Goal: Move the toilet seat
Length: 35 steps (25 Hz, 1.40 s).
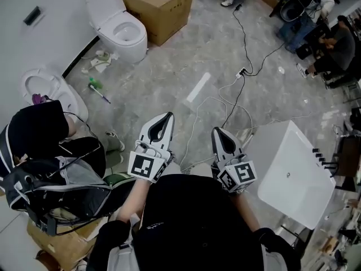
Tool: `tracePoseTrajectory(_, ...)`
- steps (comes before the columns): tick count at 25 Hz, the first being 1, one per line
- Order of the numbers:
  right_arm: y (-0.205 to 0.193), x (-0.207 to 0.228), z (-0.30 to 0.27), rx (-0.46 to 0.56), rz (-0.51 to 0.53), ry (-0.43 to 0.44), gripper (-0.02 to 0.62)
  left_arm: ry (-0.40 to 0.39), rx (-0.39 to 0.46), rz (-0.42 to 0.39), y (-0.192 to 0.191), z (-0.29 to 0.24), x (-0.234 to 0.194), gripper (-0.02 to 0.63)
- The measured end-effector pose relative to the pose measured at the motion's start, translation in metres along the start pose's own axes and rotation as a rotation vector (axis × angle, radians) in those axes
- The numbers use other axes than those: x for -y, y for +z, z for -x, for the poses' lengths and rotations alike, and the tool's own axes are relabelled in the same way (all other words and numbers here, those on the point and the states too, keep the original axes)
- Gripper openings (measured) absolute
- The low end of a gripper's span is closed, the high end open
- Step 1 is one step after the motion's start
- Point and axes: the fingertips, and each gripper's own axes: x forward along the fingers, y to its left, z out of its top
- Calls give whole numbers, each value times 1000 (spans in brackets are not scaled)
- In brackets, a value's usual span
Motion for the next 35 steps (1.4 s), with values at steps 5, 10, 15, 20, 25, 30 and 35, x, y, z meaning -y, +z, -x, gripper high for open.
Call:
tracePoseTrajectory(5,1,1,-23,-2,-1,27,5,18,-17,-8,-2,-7,-16,8)
tracePoseTrajectory(10,6,12,-53,-8,-4,58,5,54,-19,-11,-1,-22,-35,8)
tracePoseTrajectory(15,15,30,-89,-3,-1,105,6,109,-17,-25,-1,-44,-55,8)
tracePoseTrajectory(20,11,60,-133,-3,2,165,5,160,-18,-34,-18,-79,-74,8)
tracePoseTrajectory(25,30,105,-179,-4,-5,214,5,196,-29,-47,-18,-135,-91,8)
tracePoseTrajectory(30,53,145,-221,0,-5,269,5,244,-26,-61,-8,-185,-107,8)
tracePoseTrajectory(35,74,180,-248,6,3,311,5,287,9,-53,-3,-228,-113,8)
